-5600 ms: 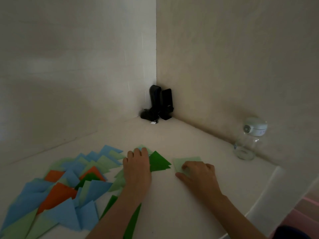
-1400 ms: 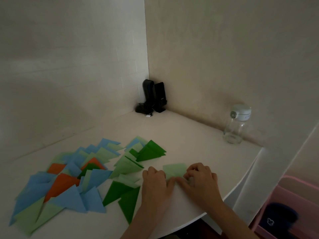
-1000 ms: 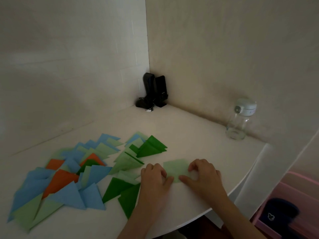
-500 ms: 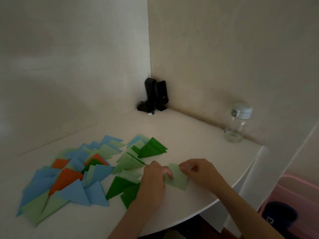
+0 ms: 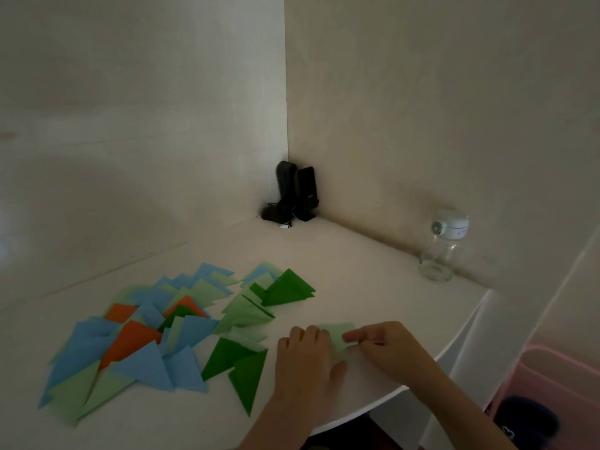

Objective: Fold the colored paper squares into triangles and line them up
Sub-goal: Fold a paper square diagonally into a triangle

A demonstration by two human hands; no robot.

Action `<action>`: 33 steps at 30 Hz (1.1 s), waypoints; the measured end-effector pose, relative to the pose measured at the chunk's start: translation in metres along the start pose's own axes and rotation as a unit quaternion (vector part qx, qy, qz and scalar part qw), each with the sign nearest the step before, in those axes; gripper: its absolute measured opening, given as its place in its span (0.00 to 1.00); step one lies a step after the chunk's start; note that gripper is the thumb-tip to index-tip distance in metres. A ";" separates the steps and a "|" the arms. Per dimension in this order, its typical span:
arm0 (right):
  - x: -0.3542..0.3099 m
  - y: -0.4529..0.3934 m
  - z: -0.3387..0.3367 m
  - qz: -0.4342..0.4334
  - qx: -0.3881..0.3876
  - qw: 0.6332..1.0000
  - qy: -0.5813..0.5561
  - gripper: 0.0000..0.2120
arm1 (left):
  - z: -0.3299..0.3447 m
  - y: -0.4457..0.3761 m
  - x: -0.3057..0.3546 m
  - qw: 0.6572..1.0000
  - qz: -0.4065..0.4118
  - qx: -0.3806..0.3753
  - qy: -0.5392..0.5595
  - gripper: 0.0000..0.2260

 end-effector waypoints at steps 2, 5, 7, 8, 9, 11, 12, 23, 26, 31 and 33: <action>-0.004 0.000 0.002 -0.016 -0.006 1.000 -0.012 0.18 | -0.004 -0.004 -0.003 1.000 0.001 0.020 0.013 0.11; -0.008 -0.007 0.004 -0.050 -0.015 0.993 0.105 0.12 | -0.006 -0.007 -0.012 0.998 -0.003 0.030 0.060 0.08; -0.005 -0.013 0.010 -0.052 -0.037 0.983 0.174 0.15 | -0.006 -0.009 -0.020 0.995 -0.004 0.028 0.099 0.08; -0.004 -0.015 0.013 -0.050 -0.040 0.980 0.191 0.15 | -0.007 -0.010 -0.024 0.993 -0.010 0.027 0.112 0.07; -0.004 -0.016 0.013 -0.044 -0.035 0.980 0.192 0.14 | -0.008 -0.012 -0.028 0.992 -0.021 0.024 0.118 0.07; -0.003 -0.015 0.011 -0.039 -0.003 0.984 0.174 0.09 | -0.009 -0.015 -0.036 0.991 -0.038 0.026 0.124 0.08; -0.002 -0.014 0.009 -0.037 0.013 0.985 0.168 0.08 | -0.008 -0.016 -0.041 0.990 -0.055 0.025 0.129 0.09; 0.003 -0.020 0.013 0.023 0.049 0.975 0.216 0.12 | -0.002 -0.018 -0.041 0.990 -0.121 0.050 0.057 0.16; 0.003 -0.020 0.014 0.021 0.070 0.968 0.241 0.14 | 0.001 -0.023 -0.037 0.990 -0.128 0.062 0.027 0.18; 0.005 -0.019 0.015 0.010 0.086 0.964 0.250 0.15 | 0.012 -0.025 -0.048 0.986 -0.160 -0.003 0.037 0.19; 0.006 -0.019 0.014 0.008 0.081 0.965 0.250 0.14 | 0.014 -0.027 -0.050 0.985 -0.161 -0.023 0.050 0.19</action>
Point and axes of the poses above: each hand's wrist, its own y-axis away from the middle knuckle, its own z-axis out of the palm, x = y × z, the point moved 10 cm from there along -y, towards the middle knuckle, and after that the axes turned 13 degrees about -z, right-handed, at the moved point
